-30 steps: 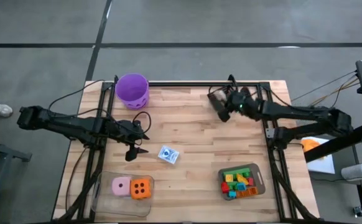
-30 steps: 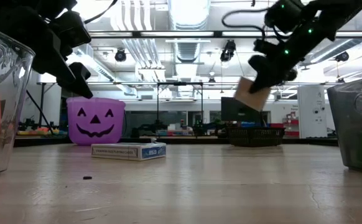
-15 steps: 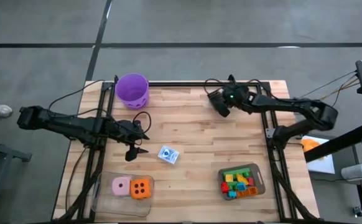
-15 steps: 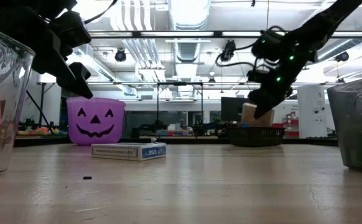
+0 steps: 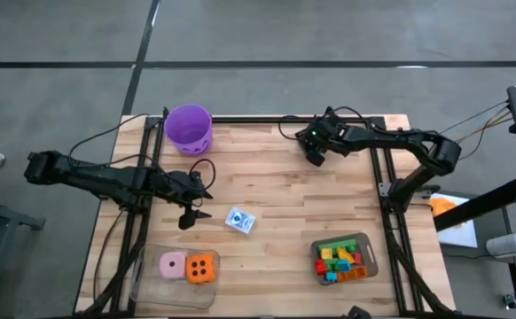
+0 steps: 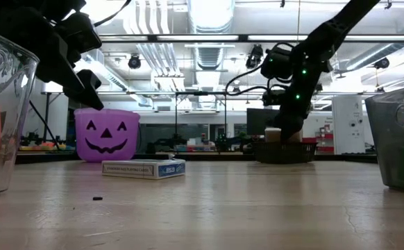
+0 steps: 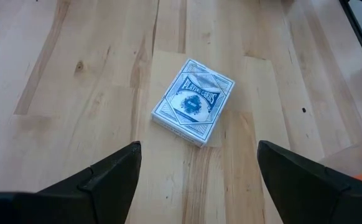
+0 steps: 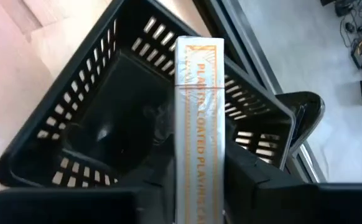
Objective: Pick & Place Toys
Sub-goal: Put the yellow playing card into the basket bin, then put the blue playing card into the basket bin
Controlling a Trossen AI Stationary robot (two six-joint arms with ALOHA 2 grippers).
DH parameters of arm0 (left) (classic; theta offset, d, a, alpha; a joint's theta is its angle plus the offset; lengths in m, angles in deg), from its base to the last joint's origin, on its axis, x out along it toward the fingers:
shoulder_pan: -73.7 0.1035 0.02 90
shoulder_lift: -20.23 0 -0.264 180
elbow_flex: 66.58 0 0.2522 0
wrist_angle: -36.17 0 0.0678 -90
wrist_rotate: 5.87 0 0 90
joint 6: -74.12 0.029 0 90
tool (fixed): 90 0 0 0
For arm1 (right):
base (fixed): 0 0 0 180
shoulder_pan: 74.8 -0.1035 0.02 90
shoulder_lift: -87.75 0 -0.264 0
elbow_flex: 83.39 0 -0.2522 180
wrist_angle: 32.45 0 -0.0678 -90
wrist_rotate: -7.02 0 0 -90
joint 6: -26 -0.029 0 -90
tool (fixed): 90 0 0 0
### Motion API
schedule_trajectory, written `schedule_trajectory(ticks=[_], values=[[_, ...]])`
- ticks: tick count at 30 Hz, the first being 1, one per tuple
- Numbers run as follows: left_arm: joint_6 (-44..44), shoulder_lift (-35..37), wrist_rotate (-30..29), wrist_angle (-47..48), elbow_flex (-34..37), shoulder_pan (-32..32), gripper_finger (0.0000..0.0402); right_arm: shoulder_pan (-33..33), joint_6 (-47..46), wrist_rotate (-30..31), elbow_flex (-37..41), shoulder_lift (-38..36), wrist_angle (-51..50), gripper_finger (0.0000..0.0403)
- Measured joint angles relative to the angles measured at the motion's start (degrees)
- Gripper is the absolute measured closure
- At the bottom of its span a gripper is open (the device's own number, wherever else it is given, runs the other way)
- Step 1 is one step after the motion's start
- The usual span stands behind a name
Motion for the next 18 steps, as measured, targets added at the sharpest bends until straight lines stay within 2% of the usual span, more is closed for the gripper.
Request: schedule_trajectory(ticks=[6, 13, 15, 18], values=[[0.02, 0.0, 0.01, 0.0, 0.0, 0.02, 0.0078, 0.0, -0.35, 0.02, -0.71, -1.97, 0.01, 0.0202], [0.02, 0.0, 0.0, 0.0, 0.0, 0.02, 0.0078, -0.07, -0.71, -1.04, -0.73, -7.68, -0.71, 0.0135], [0.01, 0.0, 0.0, 0.0, 0.0, 0.01, 0.0078, -0.13, -1.48, -3.05, -0.73, -9.43, -1.0, 0.0125], [0.02, 0.0, 0.0, 0.0, 0.0, 0.01, 0.0078, -0.13, -4.55, -11.57, -0.73, -11.79, -0.07, 0.0117]])
